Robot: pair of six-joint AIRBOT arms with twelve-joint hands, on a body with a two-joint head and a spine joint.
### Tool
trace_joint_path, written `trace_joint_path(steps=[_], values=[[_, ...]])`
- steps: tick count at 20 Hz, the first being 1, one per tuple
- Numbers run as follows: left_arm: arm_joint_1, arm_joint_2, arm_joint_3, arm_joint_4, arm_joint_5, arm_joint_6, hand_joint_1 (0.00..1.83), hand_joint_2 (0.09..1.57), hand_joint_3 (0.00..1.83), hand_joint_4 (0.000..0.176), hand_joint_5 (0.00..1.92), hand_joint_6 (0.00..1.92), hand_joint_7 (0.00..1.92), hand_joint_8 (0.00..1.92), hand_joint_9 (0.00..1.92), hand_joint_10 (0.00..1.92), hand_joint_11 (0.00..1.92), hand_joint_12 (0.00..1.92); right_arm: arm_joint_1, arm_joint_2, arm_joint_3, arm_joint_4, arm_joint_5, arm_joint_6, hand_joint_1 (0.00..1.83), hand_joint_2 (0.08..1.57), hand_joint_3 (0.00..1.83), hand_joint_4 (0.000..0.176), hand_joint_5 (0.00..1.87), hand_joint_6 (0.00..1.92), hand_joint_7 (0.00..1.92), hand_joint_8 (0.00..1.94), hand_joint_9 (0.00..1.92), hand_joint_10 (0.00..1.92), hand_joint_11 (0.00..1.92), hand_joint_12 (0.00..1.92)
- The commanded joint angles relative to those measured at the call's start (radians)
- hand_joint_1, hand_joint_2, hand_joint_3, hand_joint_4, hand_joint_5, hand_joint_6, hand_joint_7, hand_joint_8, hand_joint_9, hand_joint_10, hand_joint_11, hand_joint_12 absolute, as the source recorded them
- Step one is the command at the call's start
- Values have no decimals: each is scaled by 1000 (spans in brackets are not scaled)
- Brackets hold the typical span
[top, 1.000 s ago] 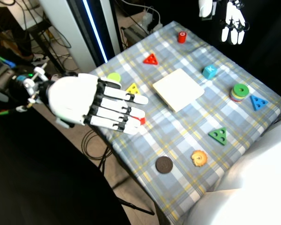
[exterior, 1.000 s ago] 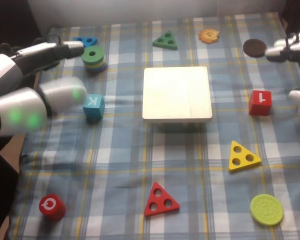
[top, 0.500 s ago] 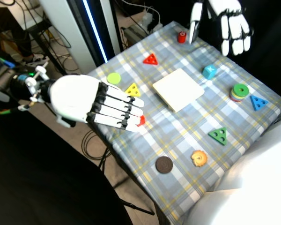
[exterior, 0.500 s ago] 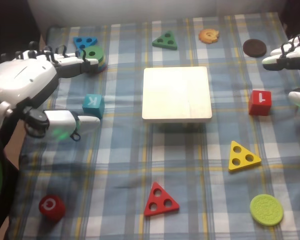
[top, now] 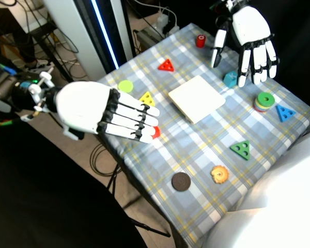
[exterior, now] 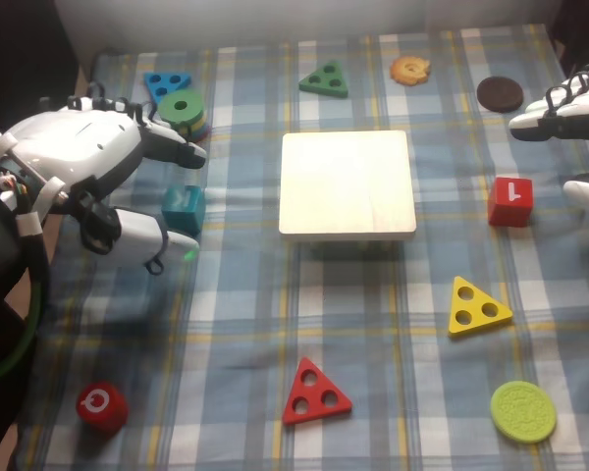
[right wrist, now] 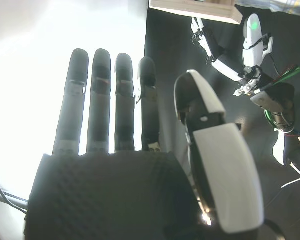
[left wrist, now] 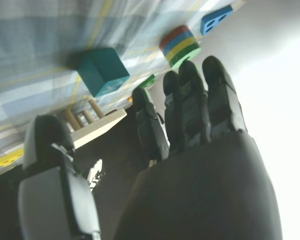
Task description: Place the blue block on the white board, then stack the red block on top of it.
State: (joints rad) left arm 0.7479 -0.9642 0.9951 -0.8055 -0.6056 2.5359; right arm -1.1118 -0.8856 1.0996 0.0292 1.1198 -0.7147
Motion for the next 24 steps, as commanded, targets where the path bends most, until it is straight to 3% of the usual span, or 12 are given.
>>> trace_joint_path(steps=[1, 4, 7, 13, 16, 17, 20, 21, 22, 23, 24], values=[[-18, -7, 12, 17, -80, 13, 824, 950, 5, 173, 665, 10, 378, 1, 297, 0, 29, 332, 12, -1, 5, 16, 112, 4, 614, 1366, 3, 0, 569, 1, 616, 3, 558, 3, 375, 338], [-29, -29, 48, -22, -57, 25, 892, 942, 0, 176, 719, 19, 402, 7, 331, 11, 68, 351, 12, -3, 5, 16, 109, 4, 594, 1368, 2, 0, 566, 0, 615, 0, 564, 3, 386, 342], [-38, -41, 66, -37, -49, 26, 874, 975, 3, 161, 780, 9, 417, 4, 344, 6, 70, 358, 12, -3, 5, 14, 108, 7, 618, 1368, 1, 0, 566, 0, 620, 1, 581, 5, 404, 353], [-42, -57, 90, -69, -38, 33, 876, 995, 7, 174, 789, 7, 431, 6, 348, 4, 56, 350, 12, -4, 5, 14, 108, 9, 591, 1373, 2, 0, 569, 2, 631, 4, 596, 8, 411, 352], [-44, -64, 96, -77, -37, 33, 905, 1005, 7, 163, 798, 6, 441, 7, 356, 5, 65, 351, 12, -4, 5, 14, 108, 9, 569, 1381, 3, 0, 568, 1, 634, 3, 597, 4, 408, 349], [-45, -67, 98, -80, -37, 33, 908, 1009, 8, 167, 794, 3, 449, 10, 363, 8, 62, 350, 12, -4, 5, 14, 108, 9, 567, 1383, 4, 0, 569, 1, 636, 3, 599, 5, 412, 351], [-47, -72, 102, -87, -37, 33, 927, 1023, 3, 147, 851, 7, 517, 10, 409, 8, 89, 360, 12, -4, 6, 14, 108, 9, 518, 1395, 4, 0, 562, 0, 633, 1, 602, 3, 408, 368], [-48, -74, 103, -89, -37, 33, 1000, 1088, 0, 170, 967, 746, 552, 11, 432, 6, 92, 384, 12, -4, 6, 14, 108, 9, 517, 1398, 5, 0, 564, 1, 637, 2, 605, 3, 410, 372], [-48, -76, 104, -90, -37, 33, 995, 1121, 6, 175, 932, 992, 573, 9, 442, 5, 101, 394, 12, -4, 6, 14, 108, 9, 516, 1397, 3, 0, 564, 1, 638, 2, 604, 3, 407, 374], [-48, -77, 105, -91, -37, 33, 1003, 1126, 0, 176, 942, 1018, 598, 9, 462, 7, 114, 401, 12, -4, 6, 14, 108, 9, 517, 1396, 3, 0, 567, 2, 638, 2, 602, 2, 404, 375], [-50, -80, 108, -95, -36, 33, 1020, 1120, 0, 157, 962, 997, 626, 10, 489, 11, 142, 421, 12, -4, 6, 14, 108, 9, 517, 1397, 3, 0, 565, 1, 639, 2, 601, 1, 401, 375]])
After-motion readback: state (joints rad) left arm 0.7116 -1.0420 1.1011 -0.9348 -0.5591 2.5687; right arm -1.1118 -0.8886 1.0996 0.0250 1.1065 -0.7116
